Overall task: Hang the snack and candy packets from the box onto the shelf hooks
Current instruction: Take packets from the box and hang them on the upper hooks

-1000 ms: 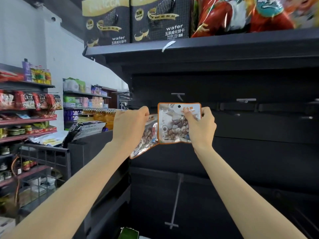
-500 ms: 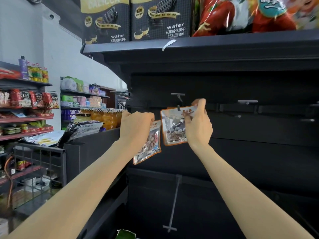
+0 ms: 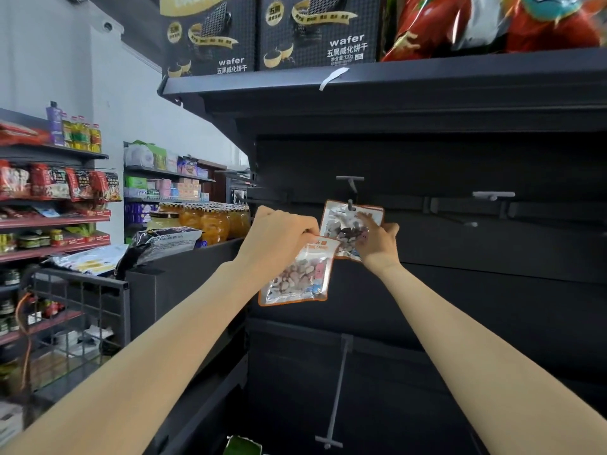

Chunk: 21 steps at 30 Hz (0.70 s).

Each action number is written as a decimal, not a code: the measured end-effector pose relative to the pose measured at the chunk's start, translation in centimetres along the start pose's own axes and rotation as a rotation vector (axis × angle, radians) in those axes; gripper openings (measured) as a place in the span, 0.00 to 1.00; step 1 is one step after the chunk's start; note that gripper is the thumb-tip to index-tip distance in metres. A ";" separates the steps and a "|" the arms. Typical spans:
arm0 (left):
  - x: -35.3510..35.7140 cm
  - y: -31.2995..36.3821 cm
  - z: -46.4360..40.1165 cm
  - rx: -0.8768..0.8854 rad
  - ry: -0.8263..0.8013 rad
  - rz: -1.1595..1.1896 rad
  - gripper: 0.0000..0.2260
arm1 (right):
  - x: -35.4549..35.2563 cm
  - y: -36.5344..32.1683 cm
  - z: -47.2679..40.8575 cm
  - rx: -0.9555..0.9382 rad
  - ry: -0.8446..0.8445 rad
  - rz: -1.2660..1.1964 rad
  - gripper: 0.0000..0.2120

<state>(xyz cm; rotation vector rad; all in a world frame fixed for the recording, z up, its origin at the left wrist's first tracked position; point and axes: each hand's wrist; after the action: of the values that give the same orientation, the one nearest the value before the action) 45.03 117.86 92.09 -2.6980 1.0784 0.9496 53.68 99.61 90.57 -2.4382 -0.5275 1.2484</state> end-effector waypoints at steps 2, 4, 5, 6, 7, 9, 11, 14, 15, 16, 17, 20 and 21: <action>0.0 0.1 0.1 0.030 0.011 0.061 0.07 | -0.1 0.0 0.1 0.008 0.001 0.015 0.28; 0.2 0.1 0.0 0.036 0.044 0.167 0.06 | -0.6 -0.1 0.7 0.043 0.047 0.034 0.25; 0.2 0.1 -0.1 0.032 0.056 0.214 0.06 | -1.1 -0.3 1.4 0.041 0.115 0.030 0.23; 0.3 0.1 -0.3 0.027 0.061 0.250 0.05 | -1.7 -0.4 2.3 0.015 0.202 -0.013 0.21; 0.3 0.2 -0.4 0.019 0.064 0.278 0.05 | -2.3 -0.5 3.1 -0.027 0.284 -0.108 0.18; 0.4 0.6 -0.9 0.005 0.070 0.326 0.04 | -3.9 -0.8 5.1 -0.094 0.327 -0.398 0.15; 0.4 1.1 -1.4 0.001 0.078 0.390 0.04 | -5.3 -1.1 6.8 -0.203 0.239 -0.611 0.10; 0.5 2.2 -2.2 0.004 0.108 0.492 0.04 | -6.0 -1.6 7.8 -0.363 0.138 -0.543 0.05; 0.6 2.5 -2.4 0.009 0.128 0.524 0.05 | -6.1 -1.7 7.7 -0.376 0.176 -0.492 0.04; 0.7 2.8 -2.5 0.012 0.157 0.547 0.05 | -6.1 -1.8 7.6 -0.370 0.234 -0.459 0.03; 0.9 3.0 -2.5 0.019 0.198 0.546 0.06 | -6.1 -1.9 7.5 -0.350 0.288 -0.446 0.03; 1.7 2.6 -2.3 0.081 0.326 0.327 0.11 | -6.2 -1.9 7.2 -0.280 0.384 -0.458 0.04; 2.0 2.4 -2.2 0.095 0.353 0.247 0.13 | -6.1 -1.9 7.2 -0.271 0.400 -0.458 0.04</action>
<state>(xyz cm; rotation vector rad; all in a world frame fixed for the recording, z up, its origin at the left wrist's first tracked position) 45.73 114.27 93.02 -2.7612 1.5054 0.4351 44.15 99.35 91.76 -2.4810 -1.1085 0.5167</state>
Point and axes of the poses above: each hand's wrist, its own z-axis away from the middle knuckle, its own x-axis out of the palm, y = z × x, and after that the axes turned 15 degrees about z, right-handed
